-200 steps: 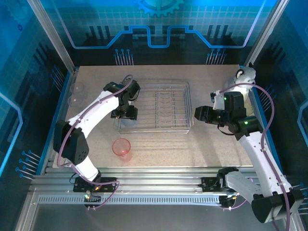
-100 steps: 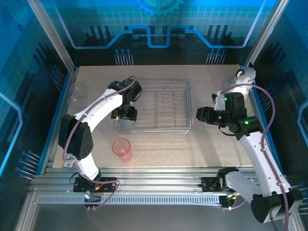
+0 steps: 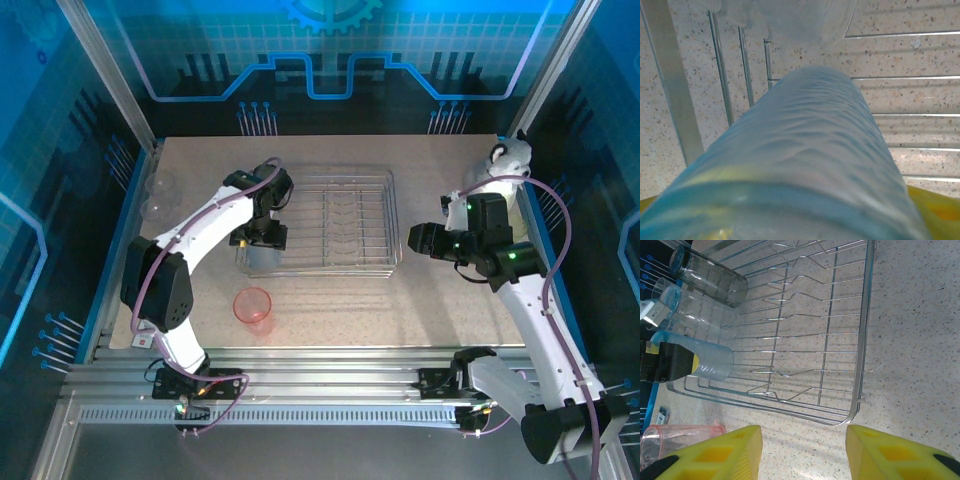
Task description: Load the cups into the dish rack
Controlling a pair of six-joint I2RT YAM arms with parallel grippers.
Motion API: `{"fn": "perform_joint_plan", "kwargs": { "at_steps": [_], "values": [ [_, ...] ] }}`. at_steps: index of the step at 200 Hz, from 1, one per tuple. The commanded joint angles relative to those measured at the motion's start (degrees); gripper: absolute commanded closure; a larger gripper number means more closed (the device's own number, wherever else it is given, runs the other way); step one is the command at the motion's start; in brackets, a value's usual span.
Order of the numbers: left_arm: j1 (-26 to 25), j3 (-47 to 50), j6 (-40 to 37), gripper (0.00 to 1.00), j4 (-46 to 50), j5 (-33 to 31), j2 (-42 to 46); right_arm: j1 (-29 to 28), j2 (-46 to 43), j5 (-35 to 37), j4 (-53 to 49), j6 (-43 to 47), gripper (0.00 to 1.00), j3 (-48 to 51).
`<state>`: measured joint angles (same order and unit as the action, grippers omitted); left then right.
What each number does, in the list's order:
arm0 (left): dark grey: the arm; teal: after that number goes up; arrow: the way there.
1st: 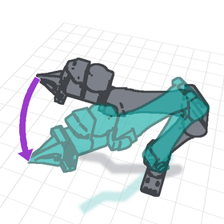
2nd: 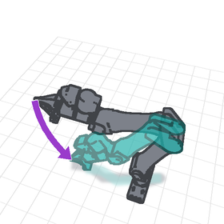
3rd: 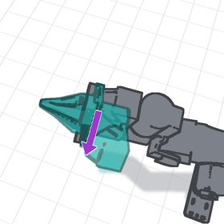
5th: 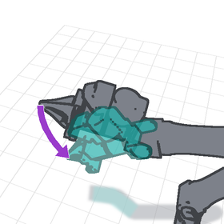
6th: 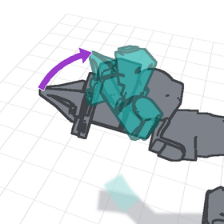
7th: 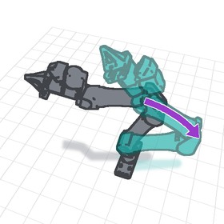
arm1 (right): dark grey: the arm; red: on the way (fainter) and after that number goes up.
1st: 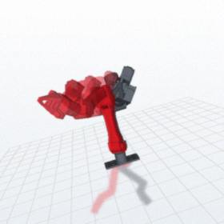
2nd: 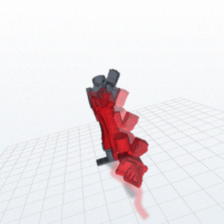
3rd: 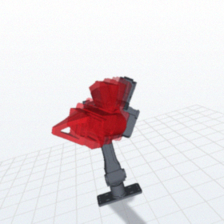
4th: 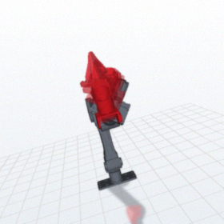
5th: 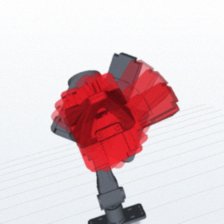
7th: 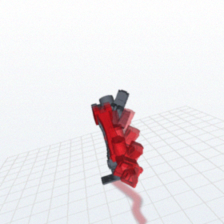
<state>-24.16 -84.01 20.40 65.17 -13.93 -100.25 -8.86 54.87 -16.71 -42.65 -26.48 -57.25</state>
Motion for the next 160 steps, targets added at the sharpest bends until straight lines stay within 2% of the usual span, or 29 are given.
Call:
{"fn": "perform_joint_plan", "kwargs": {
  "at_steps": [1, 35, 70, 83, 128, 160],
  "values": [
    [0.35, 1.87, -0.52, 0.15, -1.18, -0.57, -0.4, 1.51, -0.93, 0.16, -1.37, -1.28, 0.51, 0.21],
    [0.36, 2.61, -0.29, 0.13, -1.44, -0.39, 0.27, 4.57, -0.64, -4.11, -0.12, -4.23, 0.51, 1.33],
    [0.4, 2.28, -0.2, 0.08, -1.29, -0.39, 1.88, 5.0, -0.52, -5.25, 0.4, -3.64, 0.52, 0.82],
    [0.39, 1.8, -0.22, 0.01, -0.9, -0.43, 2.33, 4.98, 0.16, -6.4, -0.24, -2.78, 0.51, -0.12],
    [0.4, 0.86, 0.18, 0.01, 0.47, -1.1, 4.3, 4.74, 2.52, -9.92, -3.75, -0.51, 0.5, -2.86],
    [0.44, 1.53, 1.77, 0.01, 1.37, -2.92, 8.47, 2.31, 3.88, -11.12, -3.14, -0.39, 0.49, -3.54]
  ]
}}
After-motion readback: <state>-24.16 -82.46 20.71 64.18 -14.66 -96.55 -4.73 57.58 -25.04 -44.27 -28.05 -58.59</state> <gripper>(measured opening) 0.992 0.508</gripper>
